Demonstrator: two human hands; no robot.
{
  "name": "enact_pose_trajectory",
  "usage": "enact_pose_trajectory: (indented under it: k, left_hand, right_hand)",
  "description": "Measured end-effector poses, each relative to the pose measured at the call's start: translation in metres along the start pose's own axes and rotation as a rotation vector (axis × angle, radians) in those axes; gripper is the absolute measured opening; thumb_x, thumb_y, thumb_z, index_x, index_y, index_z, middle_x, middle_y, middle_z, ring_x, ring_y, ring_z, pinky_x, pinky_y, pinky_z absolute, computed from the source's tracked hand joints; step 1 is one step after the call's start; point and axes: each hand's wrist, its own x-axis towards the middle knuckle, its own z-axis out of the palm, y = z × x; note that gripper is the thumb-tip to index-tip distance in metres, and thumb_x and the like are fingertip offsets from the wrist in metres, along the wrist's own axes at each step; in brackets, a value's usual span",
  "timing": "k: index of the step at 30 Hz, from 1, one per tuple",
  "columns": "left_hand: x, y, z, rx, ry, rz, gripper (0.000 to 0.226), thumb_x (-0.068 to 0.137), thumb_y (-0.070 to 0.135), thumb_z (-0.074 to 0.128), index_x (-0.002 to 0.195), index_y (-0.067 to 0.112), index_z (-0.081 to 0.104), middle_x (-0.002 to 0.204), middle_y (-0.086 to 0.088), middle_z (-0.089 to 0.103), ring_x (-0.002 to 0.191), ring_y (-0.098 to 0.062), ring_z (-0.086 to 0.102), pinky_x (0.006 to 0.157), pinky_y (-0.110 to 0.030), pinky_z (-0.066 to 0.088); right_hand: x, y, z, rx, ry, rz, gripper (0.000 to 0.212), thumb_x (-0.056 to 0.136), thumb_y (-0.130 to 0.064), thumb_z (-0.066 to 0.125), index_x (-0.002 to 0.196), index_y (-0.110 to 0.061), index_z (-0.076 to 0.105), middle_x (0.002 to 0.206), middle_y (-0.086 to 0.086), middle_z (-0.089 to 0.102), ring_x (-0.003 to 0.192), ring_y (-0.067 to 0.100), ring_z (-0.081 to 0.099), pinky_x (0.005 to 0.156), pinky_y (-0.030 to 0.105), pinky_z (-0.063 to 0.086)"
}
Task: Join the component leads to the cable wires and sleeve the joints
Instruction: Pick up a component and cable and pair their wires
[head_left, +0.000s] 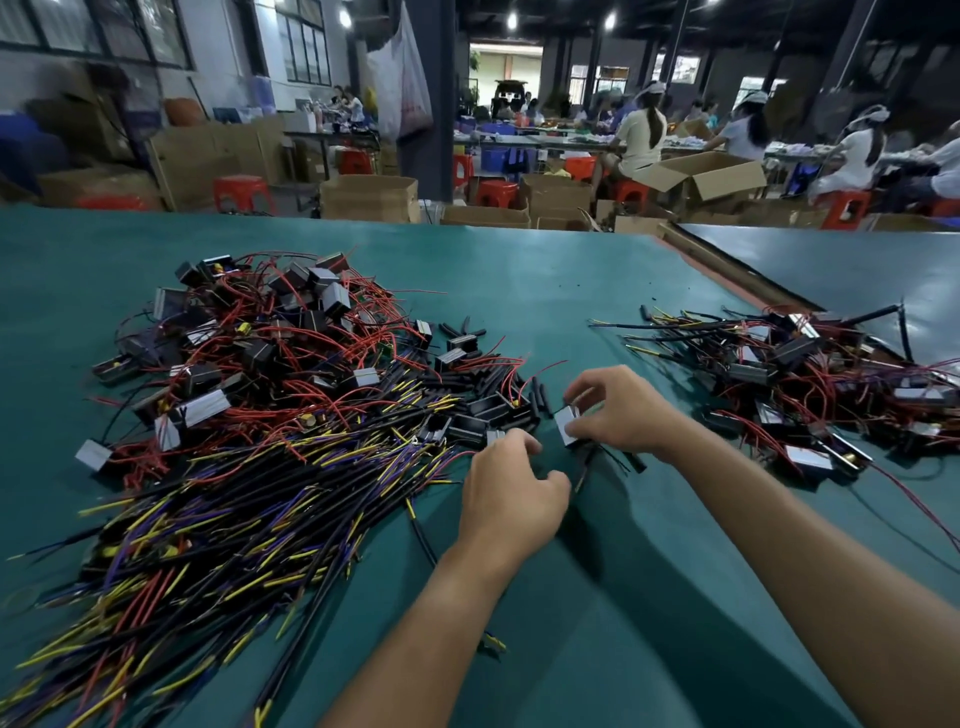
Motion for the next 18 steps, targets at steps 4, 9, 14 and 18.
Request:
enact_pose_trajectory:
  k: [4,9,14,18]
  left_hand:
    - [0.005,-0.002,-0.001,-0.071,0.04,-0.02,0.023,0.079,0.016,0.062,0.101,0.022,0.061,0.098,0.005,0.067,0.089,-0.021,0.064,0.082,-0.031,0.051]
    - [0.013,-0.006,-0.009,-0.263,0.093,-0.079,0.024,0.079,-0.002,0.058,0.087,0.021,0.057,0.087,0.004,0.067,0.078,-0.025,0.066,0.076,-0.035,0.056]
    - [0.016,-0.009,-0.017,-0.196,0.209,-0.067,0.018,0.079,0.007,0.066,0.088,0.021,0.06,0.082,0.007,0.066,0.073,-0.018,0.066,0.063,-0.027,0.054]
    - [0.015,-0.014,-0.02,0.13,0.24,-0.045,0.031,0.068,0.022,0.076,0.095,0.024,0.06,0.088,0.01,0.062,0.081,-0.015,0.061,0.068,-0.029,0.048]
  right_hand:
    - [-0.011,0.004,-0.008,0.762,0.162,0.055,0.024,0.08,0.013,0.07,0.096,-0.004,0.065,0.085,0.012,0.059,0.069,0.021,0.058,0.06,0.019,0.055]
    - [-0.02,0.024,-0.019,1.266,0.17,0.091,0.026,0.086,0.014,0.058,0.101,-0.007,0.061,0.087,0.014,0.063,0.07,0.021,0.068,0.072,0.034,0.062]
    - [-0.017,0.038,-0.018,0.892,0.332,0.102,0.022,0.088,0.008,0.061,0.093,-0.013,0.065,0.084,0.01,0.061,0.063,0.014,0.063,0.064,0.026,0.059]
    - [-0.017,0.046,-0.017,0.535,0.583,0.054,0.02,0.087,-0.001,0.063,0.103,-0.014,0.063,0.097,0.011,0.066,0.081,0.018,0.064,0.082,0.035,0.056]
